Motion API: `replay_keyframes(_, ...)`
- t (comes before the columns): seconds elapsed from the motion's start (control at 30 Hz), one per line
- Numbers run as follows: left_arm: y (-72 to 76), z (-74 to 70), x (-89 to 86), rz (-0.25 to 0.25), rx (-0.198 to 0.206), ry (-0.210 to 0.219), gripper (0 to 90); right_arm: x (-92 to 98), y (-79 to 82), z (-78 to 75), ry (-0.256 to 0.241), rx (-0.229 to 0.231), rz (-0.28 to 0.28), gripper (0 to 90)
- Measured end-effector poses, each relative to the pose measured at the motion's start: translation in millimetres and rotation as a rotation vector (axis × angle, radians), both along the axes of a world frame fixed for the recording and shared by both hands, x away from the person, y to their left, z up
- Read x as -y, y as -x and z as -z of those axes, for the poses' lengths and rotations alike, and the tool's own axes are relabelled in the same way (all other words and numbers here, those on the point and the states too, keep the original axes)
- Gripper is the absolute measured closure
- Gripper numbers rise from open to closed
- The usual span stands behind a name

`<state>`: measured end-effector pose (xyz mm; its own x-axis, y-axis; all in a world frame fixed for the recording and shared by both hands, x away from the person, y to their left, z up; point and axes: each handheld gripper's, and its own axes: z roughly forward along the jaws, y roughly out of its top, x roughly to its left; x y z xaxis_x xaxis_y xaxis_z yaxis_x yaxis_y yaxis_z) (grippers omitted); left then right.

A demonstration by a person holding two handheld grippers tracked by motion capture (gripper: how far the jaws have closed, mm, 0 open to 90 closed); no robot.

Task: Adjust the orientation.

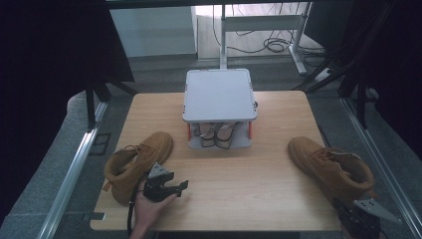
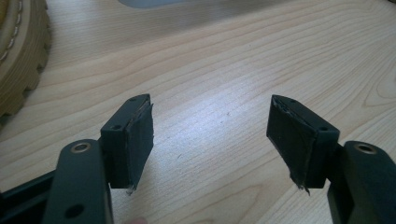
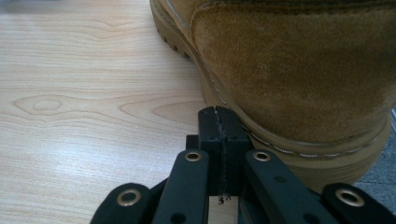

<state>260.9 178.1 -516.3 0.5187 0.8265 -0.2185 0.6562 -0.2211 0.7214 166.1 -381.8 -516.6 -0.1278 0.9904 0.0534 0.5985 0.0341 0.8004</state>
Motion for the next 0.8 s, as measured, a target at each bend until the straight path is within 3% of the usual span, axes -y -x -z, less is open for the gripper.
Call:
replay_keyframes(0.17, -0.3, 0.5, -0.3, -0.001, 0.001, -0.002, 31.4, -6.6, -0.3, 0.0, -0.022, 0.004, -0.02, 89.8)
replay_keyframes(0.37, 0.4, 0.1, 0.3, 0.001, 0.003, -0.003, 31.4, -38.1, -7.3, -2.0, -0.027, 0.014, -0.115, 89.8)
replay_keyframes(0.43, 0.7, -0.6, 0.5, 0.004, 0.006, -0.003, 31.4, -53.4, -11.9, -1.8, -0.088, 0.015, -0.175, 89.8)
replay_keyframes(0.5, 0.9, -1.0, 0.9, 0.004, 0.007, -0.002, 31.3, -63.9, -15.9, -1.7, -0.095, 0.012, -0.208, 89.8)
replay_keyframes(0.8, 2.5, -4.2, 1.9, 0.01, 0.018, -0.009, 31.4, -100.4, -37.5, 2.1, -0.115, -0.012, -0.311, 89.7)
